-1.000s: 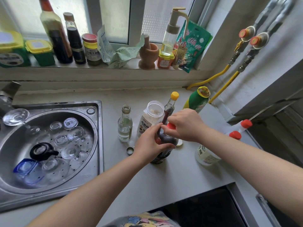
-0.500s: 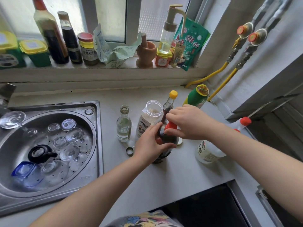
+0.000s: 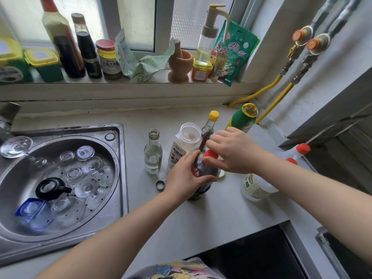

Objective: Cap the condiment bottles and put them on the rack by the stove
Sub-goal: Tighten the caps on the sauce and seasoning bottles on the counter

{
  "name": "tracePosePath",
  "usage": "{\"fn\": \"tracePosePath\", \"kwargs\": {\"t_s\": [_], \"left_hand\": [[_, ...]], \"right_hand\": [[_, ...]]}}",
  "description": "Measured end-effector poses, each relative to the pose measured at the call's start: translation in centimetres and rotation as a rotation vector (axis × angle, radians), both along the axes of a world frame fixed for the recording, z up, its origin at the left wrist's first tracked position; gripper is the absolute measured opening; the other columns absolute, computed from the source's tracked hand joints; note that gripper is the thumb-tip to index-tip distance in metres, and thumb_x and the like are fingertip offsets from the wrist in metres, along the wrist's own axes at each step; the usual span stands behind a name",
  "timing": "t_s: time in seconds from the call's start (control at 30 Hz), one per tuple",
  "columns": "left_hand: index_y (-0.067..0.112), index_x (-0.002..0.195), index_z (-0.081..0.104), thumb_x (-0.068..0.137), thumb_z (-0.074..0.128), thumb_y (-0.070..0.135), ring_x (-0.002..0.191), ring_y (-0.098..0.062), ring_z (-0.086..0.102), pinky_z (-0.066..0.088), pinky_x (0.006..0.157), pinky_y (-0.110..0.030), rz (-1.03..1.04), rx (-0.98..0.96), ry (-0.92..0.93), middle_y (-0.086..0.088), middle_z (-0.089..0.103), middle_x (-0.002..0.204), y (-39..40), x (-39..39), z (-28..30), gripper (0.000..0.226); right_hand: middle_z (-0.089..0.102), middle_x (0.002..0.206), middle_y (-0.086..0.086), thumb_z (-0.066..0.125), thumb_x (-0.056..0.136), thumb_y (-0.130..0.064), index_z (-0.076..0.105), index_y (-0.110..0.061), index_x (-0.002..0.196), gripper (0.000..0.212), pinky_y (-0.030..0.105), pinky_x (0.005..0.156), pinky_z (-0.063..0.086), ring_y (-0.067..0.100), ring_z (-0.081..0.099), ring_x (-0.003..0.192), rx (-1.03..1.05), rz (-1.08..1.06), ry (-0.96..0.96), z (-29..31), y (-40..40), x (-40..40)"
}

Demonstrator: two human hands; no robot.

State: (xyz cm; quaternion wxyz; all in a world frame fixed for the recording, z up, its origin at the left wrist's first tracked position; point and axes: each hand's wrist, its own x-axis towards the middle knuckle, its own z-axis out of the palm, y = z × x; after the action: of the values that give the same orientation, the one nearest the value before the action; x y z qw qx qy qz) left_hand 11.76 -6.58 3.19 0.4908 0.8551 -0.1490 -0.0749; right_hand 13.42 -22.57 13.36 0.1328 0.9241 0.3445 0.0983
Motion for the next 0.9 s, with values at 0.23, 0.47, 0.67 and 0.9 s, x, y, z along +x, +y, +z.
{"fn": "tracePosePath", "kwargs": {"t_s": [0.23,0.47,0.67,0.9], "left_hand": [[0.032,0.126,0.048,0.060,0.075,0.059,0.109,-0.010,0.053,0.049,0.086,-0.030,0.010,-0.010,-0.008,0.010,0.059,0.117,0.0,-0.4,0.3,0.077],[0.034,0.133,0.043,0.060,0.075,0.057,0.111,-0.009,0.053,0.050,0.086,-0.032,0.061,-0.028,-0.034,0.011,0.057,0.118,-0.7,-1.1,0.3,0.083],[0.030,0.134,0.043,0.060,0.075,0.059,0.119,-0.009,0.049,0.047,0.095,-0.032,0.048,-0.001,-0.029,0.010,0.054,0.130,-0.6,-0.9,0.0,0.085],[0.026,0.137,0.042,0.061,0.076,0.058,0.128,-0.009,0.044,0.044,0.101,-0.034,0.054,-0.020,-0.015,0.008,0.050,0.137,-0.5,-0.8,0.0,0.089]], "right_hand": [[0.051,0.047,0.002,0.048,0.083,-0.037,0.051,-0.015,0.052,0.038,0.025,0.049,0.023,0.022,0.046,0.044,0.156,-0.127,-0.075,-2.5,1.1,0.4],[0.052,0.065,0.004,0.038,0.091,-0.044,0.059,-0.014,0.068,0.043,0.026,0.056,0.031,0.026,0.056,0.065,0.172,-0.700,-0.034,-1.4,3.7,-1.5],[0.056,0.054,0.002,0.045,0.086,-0.051,0.051,-0.017,0.059,0.044,0.029,0.053,0.028,0.023,0.051,0.049,0.065,-0.110,-0.063,-1.3,0.5,-0.7],[0.055,0.047,0.001,0.037,0.082,-0.063,0.047,-0.019,0.052,0.054,0.026,0.052,0.027,0.022,0.050,0.041,0.070,-0.161,-0.073,-1.2,1.3,-0.5]]}}
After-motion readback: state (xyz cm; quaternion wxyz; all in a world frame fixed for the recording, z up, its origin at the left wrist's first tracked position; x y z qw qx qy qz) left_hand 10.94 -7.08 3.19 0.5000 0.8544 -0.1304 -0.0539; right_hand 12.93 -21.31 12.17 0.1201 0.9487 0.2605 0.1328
